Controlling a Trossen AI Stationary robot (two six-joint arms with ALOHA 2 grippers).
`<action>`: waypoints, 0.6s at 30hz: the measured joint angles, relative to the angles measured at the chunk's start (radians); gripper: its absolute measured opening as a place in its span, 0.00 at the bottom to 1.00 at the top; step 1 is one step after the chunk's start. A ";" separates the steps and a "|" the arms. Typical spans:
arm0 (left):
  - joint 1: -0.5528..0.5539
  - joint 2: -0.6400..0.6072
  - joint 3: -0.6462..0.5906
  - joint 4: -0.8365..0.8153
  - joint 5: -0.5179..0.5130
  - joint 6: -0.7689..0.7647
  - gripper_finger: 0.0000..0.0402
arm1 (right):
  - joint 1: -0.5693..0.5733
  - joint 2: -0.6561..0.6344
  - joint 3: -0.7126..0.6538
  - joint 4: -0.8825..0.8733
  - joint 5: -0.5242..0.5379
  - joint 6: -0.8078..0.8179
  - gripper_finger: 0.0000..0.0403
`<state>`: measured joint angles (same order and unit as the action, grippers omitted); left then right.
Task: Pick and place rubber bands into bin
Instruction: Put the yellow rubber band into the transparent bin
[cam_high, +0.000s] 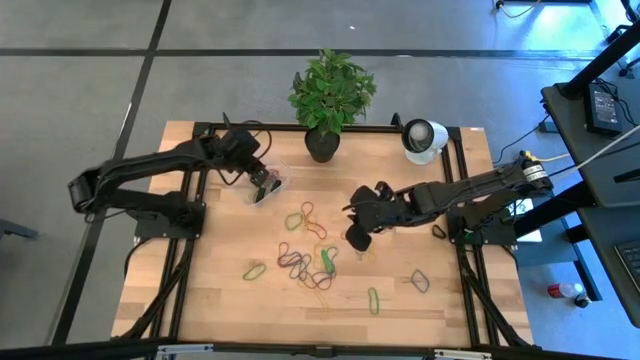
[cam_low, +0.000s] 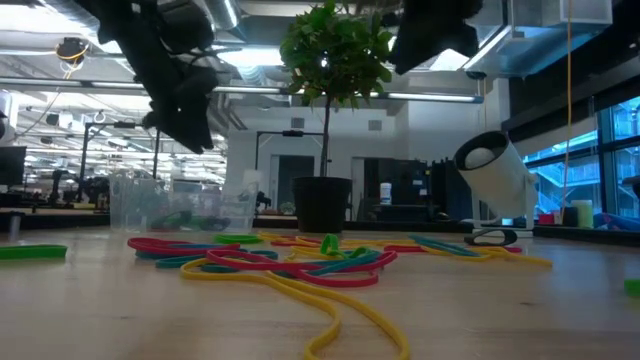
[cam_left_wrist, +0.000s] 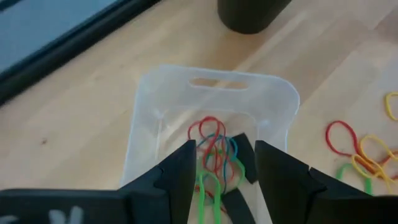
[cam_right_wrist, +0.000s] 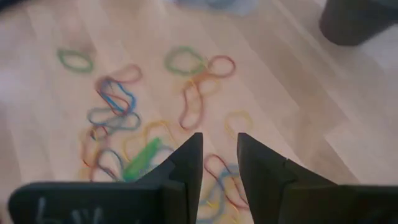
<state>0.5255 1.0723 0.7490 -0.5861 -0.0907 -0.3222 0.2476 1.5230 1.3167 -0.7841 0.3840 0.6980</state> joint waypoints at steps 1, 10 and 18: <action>-0.001 -0.008 0.000 -0.013 0.008 -0.021 0.39 | 0.000 0.001 0.000 -0.032 0.000 0.000 0.25; -0.188 -0.079 0.000 -0.072 0.012 -0.170 0.31 | 0.014 -0.045 -0.247 0.052 -0.141 0.090 0.17; -0.450 -0.083 0.000 -0.017 -0.091 -0.275 0.08 | 0.076 -0.215 -0.508 0.263 -0.144 0.217 0.03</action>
<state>0.0754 0.9890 0.7494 -0.6033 -0.1818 -0.5970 0.3232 1.3083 0.8092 -0.5215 0.2404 0.9149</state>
